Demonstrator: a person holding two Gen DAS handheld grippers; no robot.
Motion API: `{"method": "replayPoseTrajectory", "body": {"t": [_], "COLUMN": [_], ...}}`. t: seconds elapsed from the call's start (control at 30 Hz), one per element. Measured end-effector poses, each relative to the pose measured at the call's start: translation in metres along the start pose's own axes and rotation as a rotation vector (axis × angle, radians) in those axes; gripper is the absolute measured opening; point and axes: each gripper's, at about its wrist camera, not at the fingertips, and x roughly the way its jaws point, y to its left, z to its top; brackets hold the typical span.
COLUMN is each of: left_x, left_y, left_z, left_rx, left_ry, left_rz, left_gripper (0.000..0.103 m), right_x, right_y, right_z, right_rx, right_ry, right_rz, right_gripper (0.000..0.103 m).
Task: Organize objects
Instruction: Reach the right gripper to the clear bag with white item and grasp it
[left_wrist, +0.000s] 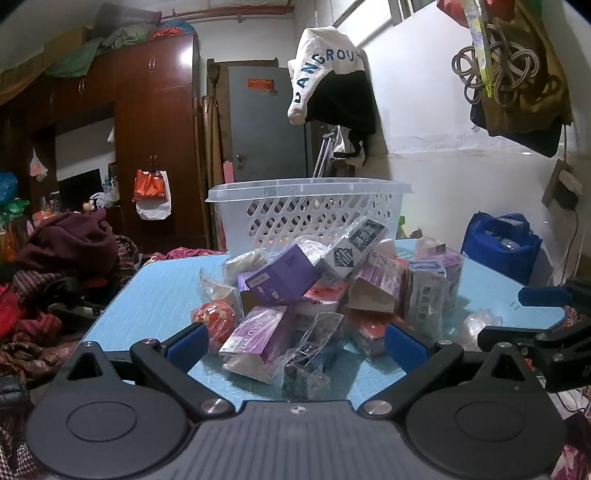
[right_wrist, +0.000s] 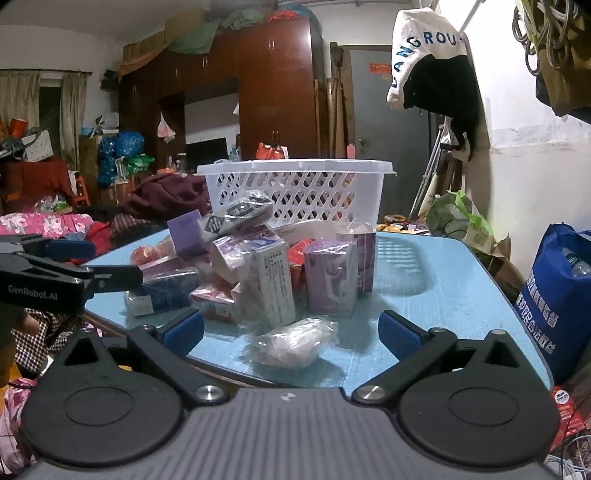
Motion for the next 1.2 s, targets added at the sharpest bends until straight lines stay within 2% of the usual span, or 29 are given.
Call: {"method": "replayPoseTrajectory", "body": {"t": [1.2], "left_x": [0.001], "left_y": [0.001], "left_z": [0.000], "left_rx": [0.001], "left_ry": [0.007], "left_rz": [-0.008], "left_gripper": [0.103], "right_x": [-0.003], "right_y": [-0.012], "right_z": [0.001], "right_rx": [0.009], "right_ry": [-0.028], "right_rz": [0.004], "right_gripper": [0.103]}}
